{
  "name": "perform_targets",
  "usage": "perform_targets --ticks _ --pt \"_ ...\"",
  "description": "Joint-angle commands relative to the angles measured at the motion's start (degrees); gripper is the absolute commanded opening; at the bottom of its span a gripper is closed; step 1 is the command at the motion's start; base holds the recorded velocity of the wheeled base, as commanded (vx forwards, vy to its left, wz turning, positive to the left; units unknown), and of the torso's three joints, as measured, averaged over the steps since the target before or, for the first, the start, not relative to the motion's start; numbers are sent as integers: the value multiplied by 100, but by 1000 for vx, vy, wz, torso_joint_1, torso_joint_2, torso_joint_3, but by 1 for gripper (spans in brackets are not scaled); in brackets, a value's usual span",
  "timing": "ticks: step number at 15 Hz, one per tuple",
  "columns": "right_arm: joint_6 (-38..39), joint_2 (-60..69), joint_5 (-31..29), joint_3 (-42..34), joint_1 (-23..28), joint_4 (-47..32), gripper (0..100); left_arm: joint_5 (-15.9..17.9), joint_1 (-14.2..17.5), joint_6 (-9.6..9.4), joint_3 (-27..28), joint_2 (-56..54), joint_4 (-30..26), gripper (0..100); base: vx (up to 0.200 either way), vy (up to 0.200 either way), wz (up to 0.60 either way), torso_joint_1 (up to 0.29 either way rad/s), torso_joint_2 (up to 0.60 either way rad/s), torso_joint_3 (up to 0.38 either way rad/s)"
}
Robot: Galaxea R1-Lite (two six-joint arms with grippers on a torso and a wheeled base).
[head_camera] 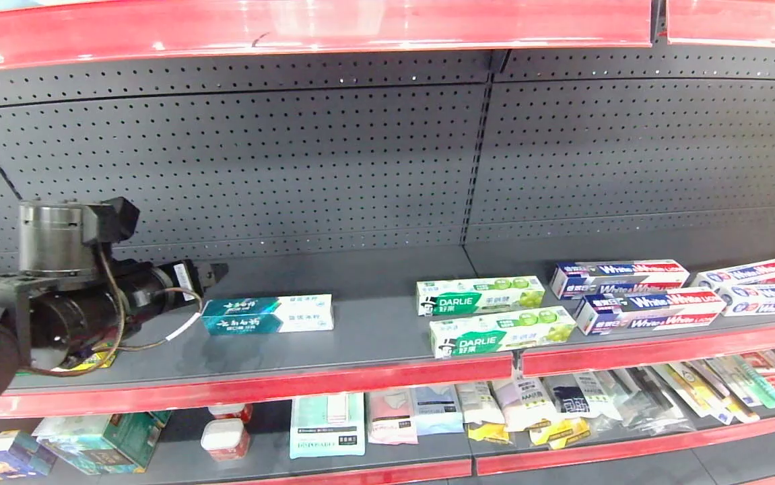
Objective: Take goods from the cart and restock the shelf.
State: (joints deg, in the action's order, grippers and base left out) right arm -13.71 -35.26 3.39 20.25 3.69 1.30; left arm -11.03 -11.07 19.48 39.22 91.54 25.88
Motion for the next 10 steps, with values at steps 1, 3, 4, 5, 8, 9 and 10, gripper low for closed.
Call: perform_targets --ticks 1,3,4,5,8,9,10 --pt "-44 1 -14 5 -176 1 0 -13 -291 82 420 927 5 100 0 0 0 0 0 0" --pt "-123 10 -14 -3 -194 1 0 -22 -326 73 622 1182 -4 100 0 0 0 0 0 0" --pt "-123 19 -14 -3 -194 1 0 -13 -326 65 745 1349 -13 100 0 0 0 0 0 0" --pt "-123 54 -14 -12 -194 1 0 -4 -326 56 807 1463 -22 100 0 0 0 0 0 0" --pt "-123 115 -14 -100 -194 1 0 31 -326 -94 965 1771 5 100 0 0 0 0 0 0" --pt "-123 133 -14 -153 -194 1 0 40 -326 -94 1123 1912 13 100 0 0 0 0 0 0" --pt "-123 142 -14 -179 -194 1 0 40 -317 -94 1211 1999 22 100 0 0 0 0 0 0"
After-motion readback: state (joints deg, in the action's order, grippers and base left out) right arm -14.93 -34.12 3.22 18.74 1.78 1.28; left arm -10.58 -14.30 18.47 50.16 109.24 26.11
